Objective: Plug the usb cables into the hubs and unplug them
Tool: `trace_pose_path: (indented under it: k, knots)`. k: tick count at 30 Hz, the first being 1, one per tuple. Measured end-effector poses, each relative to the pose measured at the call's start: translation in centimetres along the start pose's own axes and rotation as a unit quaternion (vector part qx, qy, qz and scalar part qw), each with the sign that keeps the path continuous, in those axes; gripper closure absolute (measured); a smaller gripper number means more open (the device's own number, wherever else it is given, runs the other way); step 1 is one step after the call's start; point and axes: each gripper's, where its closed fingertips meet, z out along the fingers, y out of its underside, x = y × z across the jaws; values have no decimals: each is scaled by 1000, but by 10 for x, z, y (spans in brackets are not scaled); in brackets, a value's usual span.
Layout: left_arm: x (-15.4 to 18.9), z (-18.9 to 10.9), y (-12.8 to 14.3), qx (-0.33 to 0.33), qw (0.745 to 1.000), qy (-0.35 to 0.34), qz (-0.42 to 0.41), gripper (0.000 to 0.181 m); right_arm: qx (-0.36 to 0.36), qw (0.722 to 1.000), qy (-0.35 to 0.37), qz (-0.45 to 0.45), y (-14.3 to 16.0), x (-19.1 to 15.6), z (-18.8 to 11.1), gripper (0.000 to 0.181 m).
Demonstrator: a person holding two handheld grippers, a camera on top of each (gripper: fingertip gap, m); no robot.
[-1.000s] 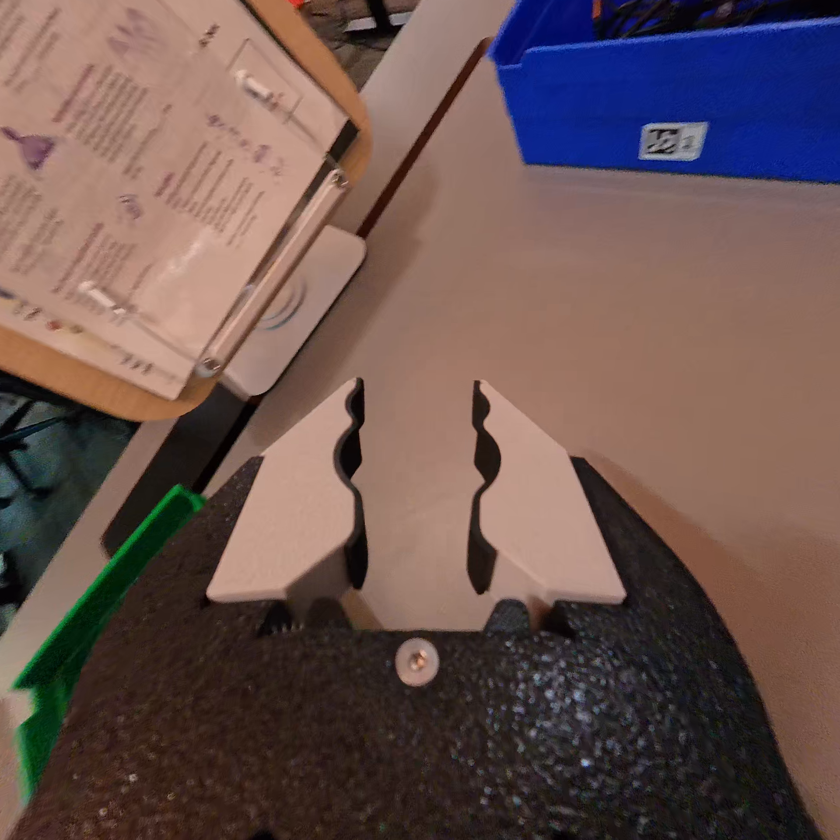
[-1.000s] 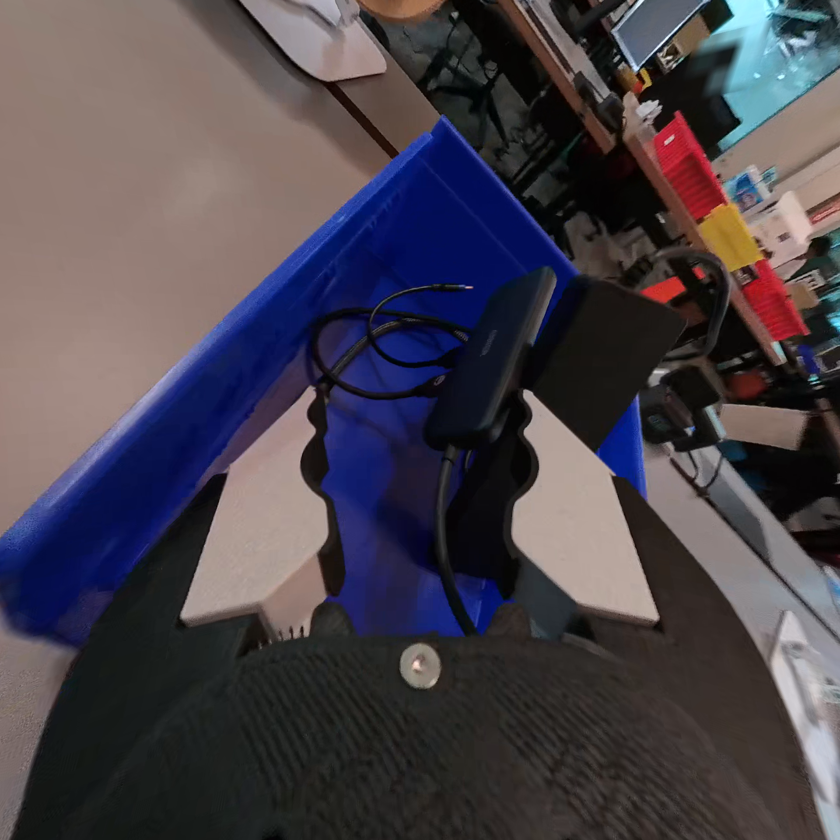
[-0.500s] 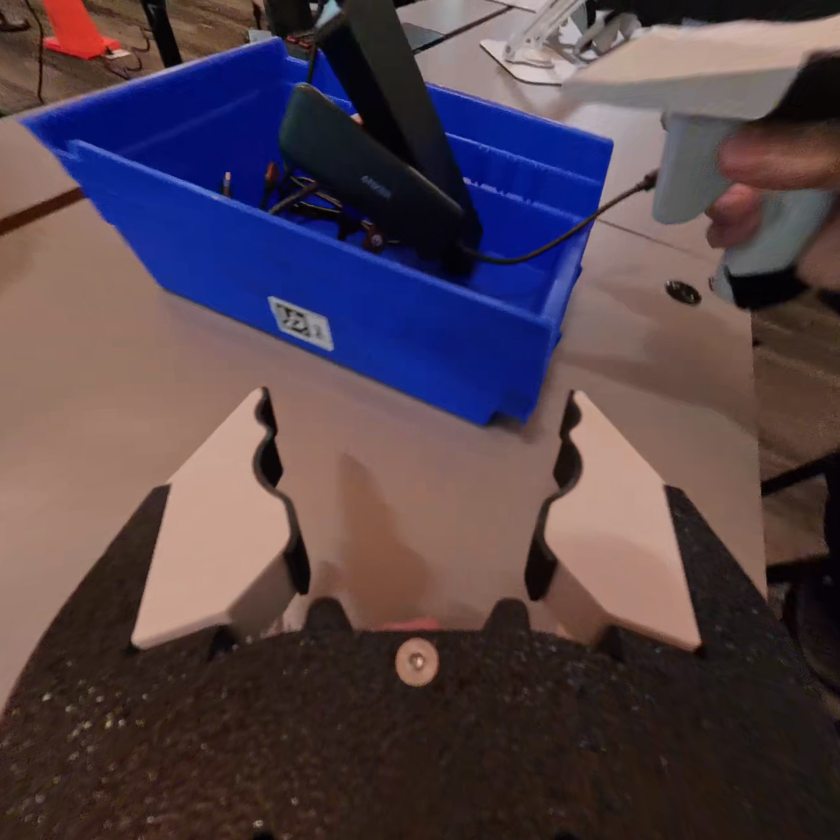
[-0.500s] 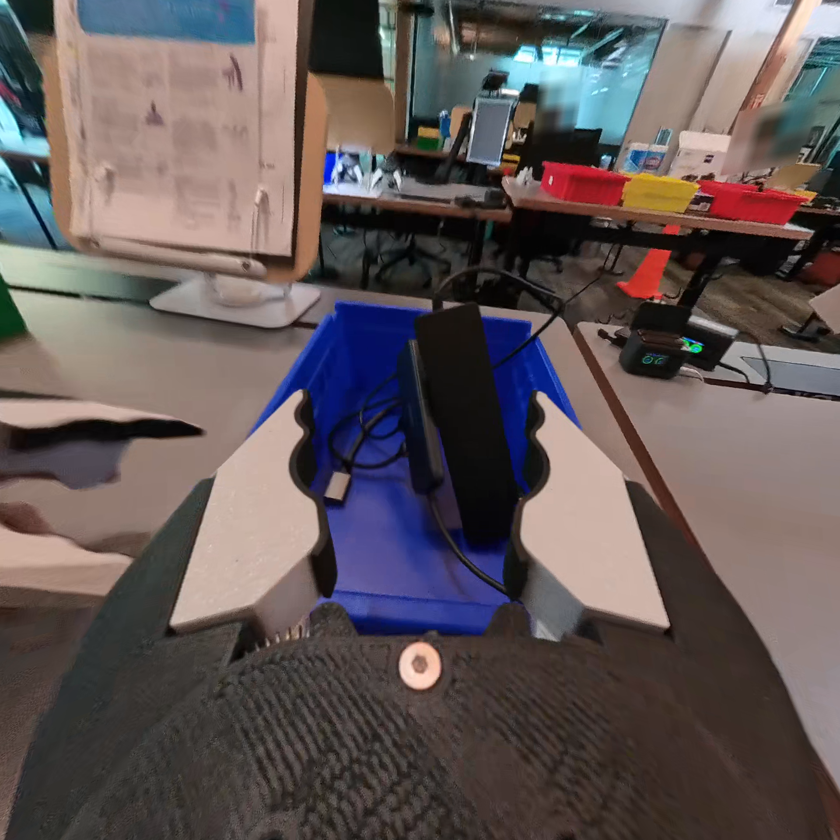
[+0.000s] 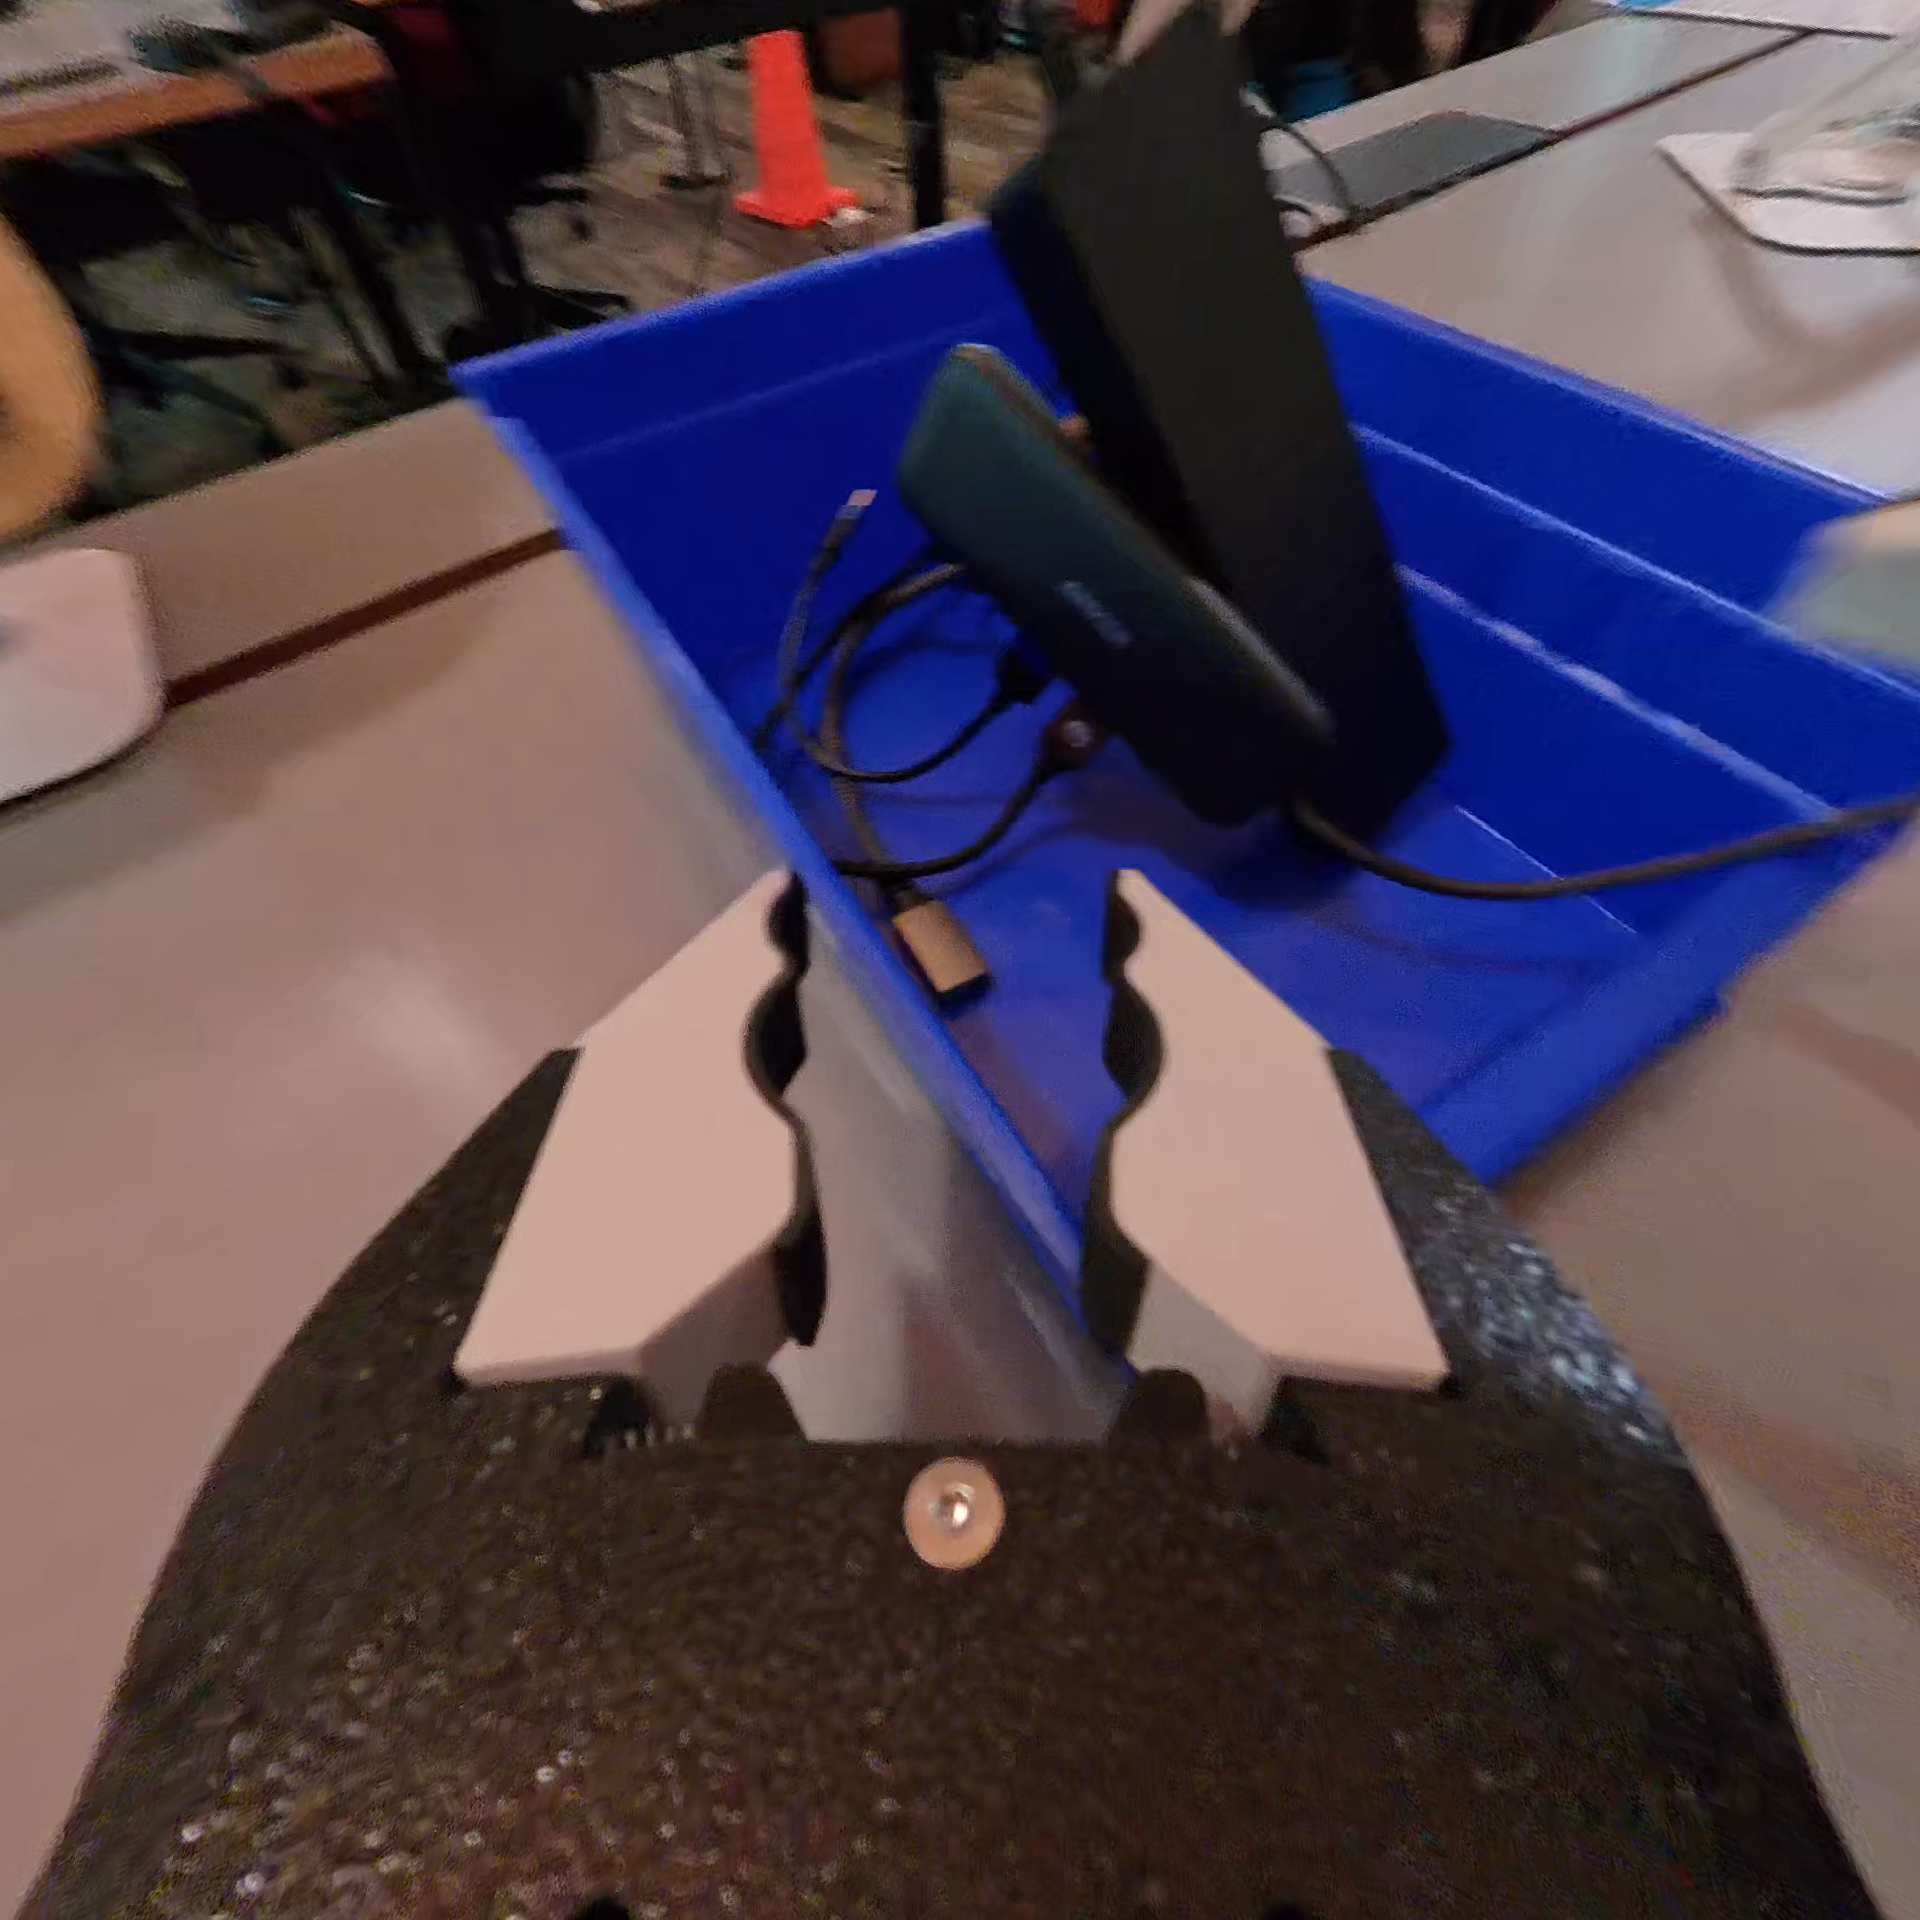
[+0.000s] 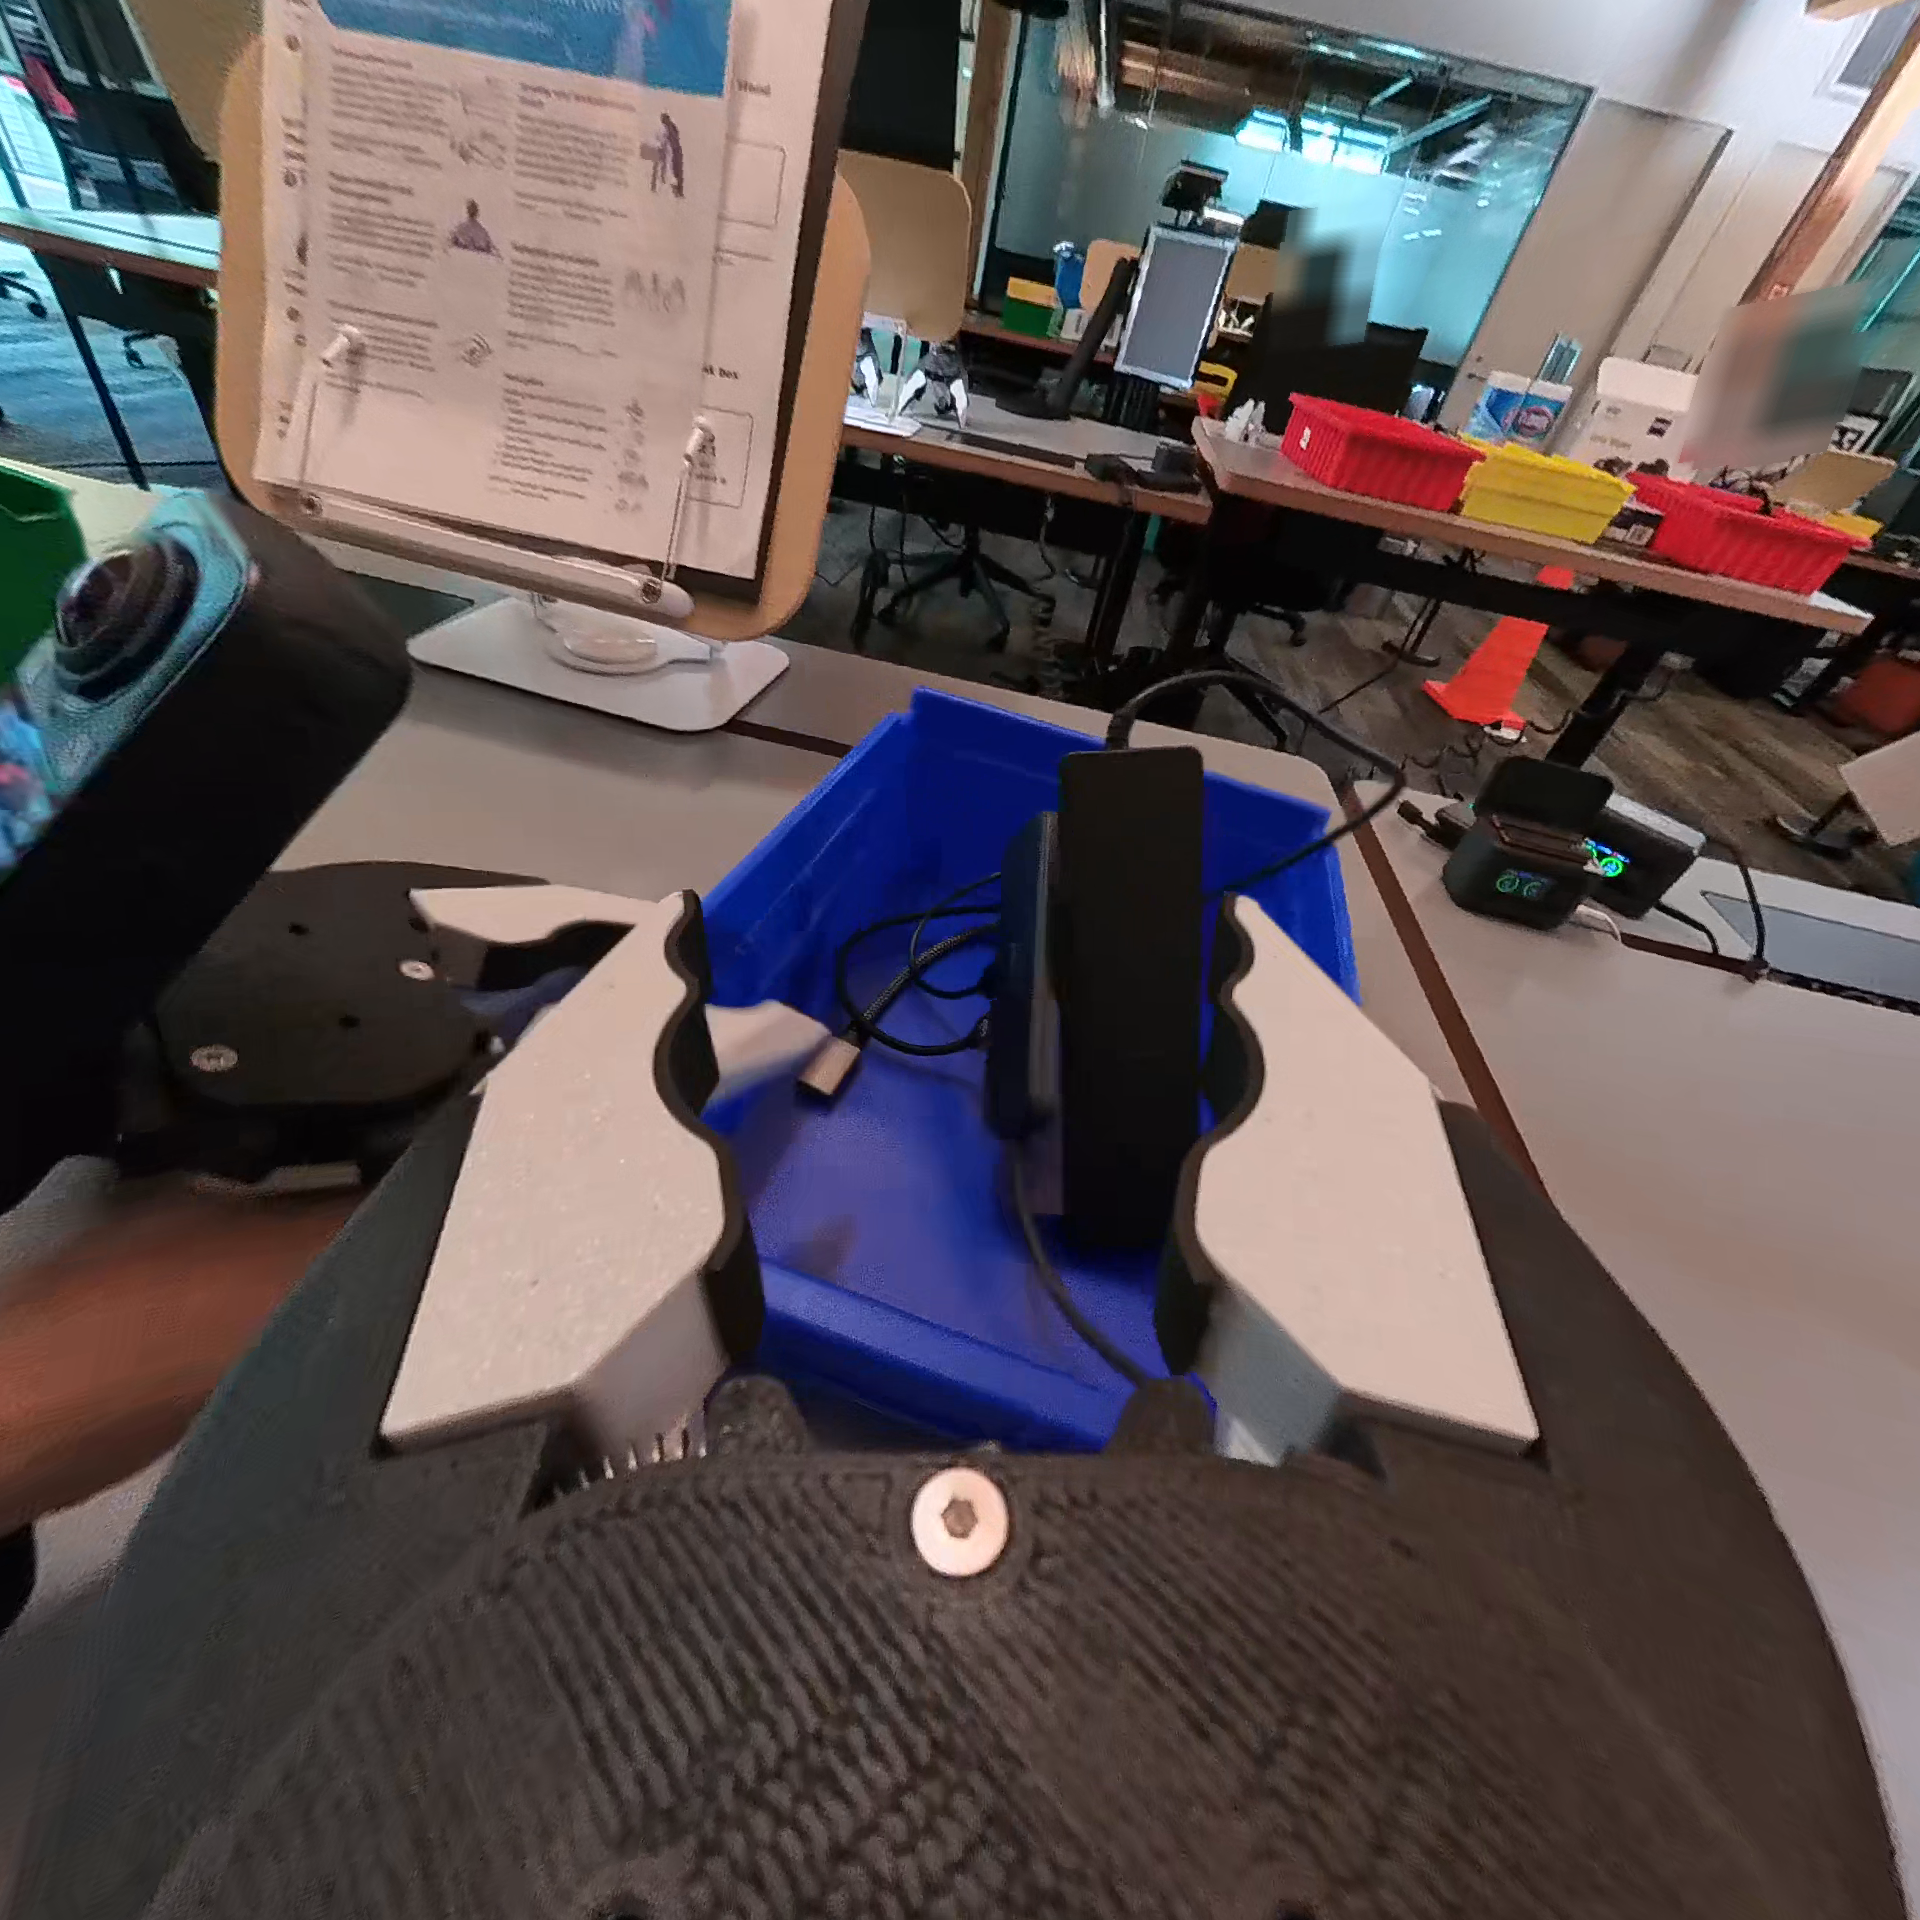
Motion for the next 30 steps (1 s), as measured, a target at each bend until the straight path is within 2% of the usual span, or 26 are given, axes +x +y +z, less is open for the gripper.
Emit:
trace_pose_path:
  k: [4,9,12,16,20,23,27,30]
  knots:
    - [-65,-17,5,20,998,-67,6,180,19,1000,-13,1,-10,-6,-7,86]
    - [-113,-65,28,31,999,-23,22,181,45,998,-38,19,-21,-17,-9,88]
    - [-145,-105,47,28,999,-37,28,180,67,994,-76,41,-34,-36,-12,86]
    - [-190,-161,74,25,997,-70,17,180,90,983,-152,52,-53,-83,-20,81]
    - [-227,-213,97,34,993,-109,-3,179,89,972,-207,66,-68,-142,-20,81]
    - [-249,-243,110,46,988,-147,-5,179,46,967,-247,36,-74,-198,0,77]
    - [-267,-263,117,89,979,-185,-1,177,-23,946,-323,-8,-104,-294,34,66]
    - [-267,-264,117,93,979,-183,-5,178,-69,914,-399,-12,-124,-379,59,70]
